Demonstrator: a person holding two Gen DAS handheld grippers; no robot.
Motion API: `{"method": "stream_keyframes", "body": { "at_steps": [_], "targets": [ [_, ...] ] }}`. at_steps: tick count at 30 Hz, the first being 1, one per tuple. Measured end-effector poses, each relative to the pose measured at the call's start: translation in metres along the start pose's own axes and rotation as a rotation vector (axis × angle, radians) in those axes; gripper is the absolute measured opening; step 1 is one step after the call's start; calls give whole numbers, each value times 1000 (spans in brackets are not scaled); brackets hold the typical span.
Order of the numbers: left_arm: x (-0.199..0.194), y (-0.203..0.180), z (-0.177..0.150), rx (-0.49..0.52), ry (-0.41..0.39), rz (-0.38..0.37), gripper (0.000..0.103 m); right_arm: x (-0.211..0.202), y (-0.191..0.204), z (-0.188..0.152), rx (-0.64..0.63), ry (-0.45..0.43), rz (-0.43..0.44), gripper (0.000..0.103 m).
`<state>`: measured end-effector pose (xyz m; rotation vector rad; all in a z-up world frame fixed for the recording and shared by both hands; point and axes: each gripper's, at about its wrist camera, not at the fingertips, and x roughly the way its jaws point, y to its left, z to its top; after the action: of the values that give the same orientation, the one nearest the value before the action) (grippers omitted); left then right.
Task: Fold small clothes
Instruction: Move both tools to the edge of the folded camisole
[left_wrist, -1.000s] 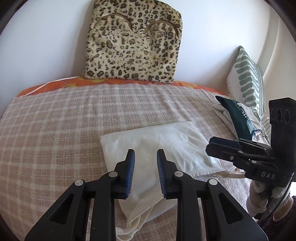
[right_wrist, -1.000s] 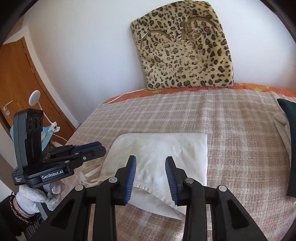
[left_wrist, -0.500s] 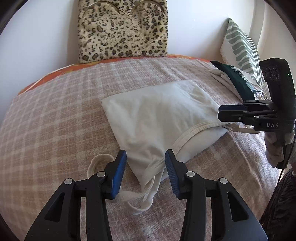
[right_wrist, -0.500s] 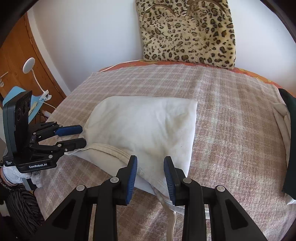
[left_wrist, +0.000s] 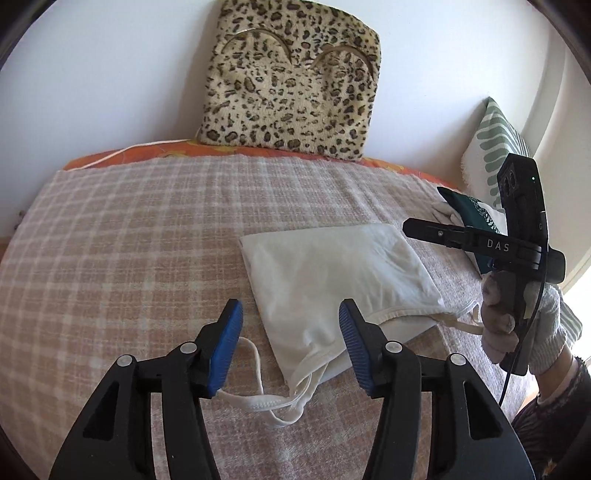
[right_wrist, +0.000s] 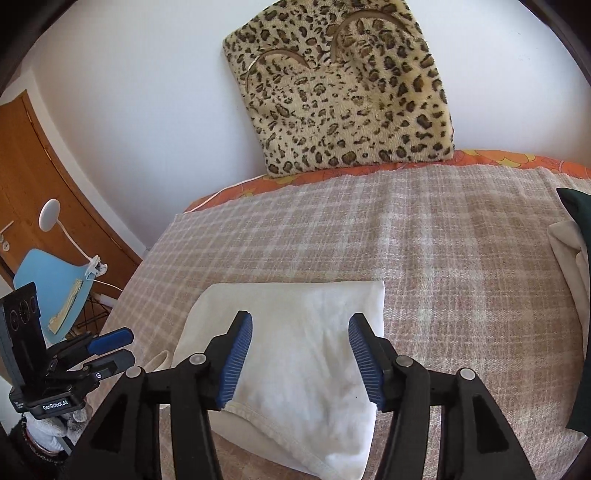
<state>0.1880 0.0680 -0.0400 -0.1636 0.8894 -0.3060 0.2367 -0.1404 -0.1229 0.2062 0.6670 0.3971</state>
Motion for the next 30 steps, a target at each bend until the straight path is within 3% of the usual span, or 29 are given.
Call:
{"method": "stream_keyframes", "body": {
  "at_steps": [2, 7, 11, 18, 23, 30],
  "targets": [
    [4, 3, -4, -30, 22, -14, 65, 6, -8, 5, 31, 2, 0, 69],
    [11, -2, -8, 17, 27, 76, 65, 12, -26, 17, 106, -23, 6, 70],
    [16, -4, -8, 32, 40, 85, 65, 18, -33, 23, 139, -11, -2, 70],
    [25, -3, -12, 55, 71, 82, 65, 31, -47, 21, 173, 9, -1, 73],
    [35, 4, -26, 65, 143, 92, 65, 42, -45, 20, 131, 66, -53, 73],
    [22, 21, -37, 23, 174, 58, 68, 35, -54, 20, 152, 87, -80, 68]
  ]
}}
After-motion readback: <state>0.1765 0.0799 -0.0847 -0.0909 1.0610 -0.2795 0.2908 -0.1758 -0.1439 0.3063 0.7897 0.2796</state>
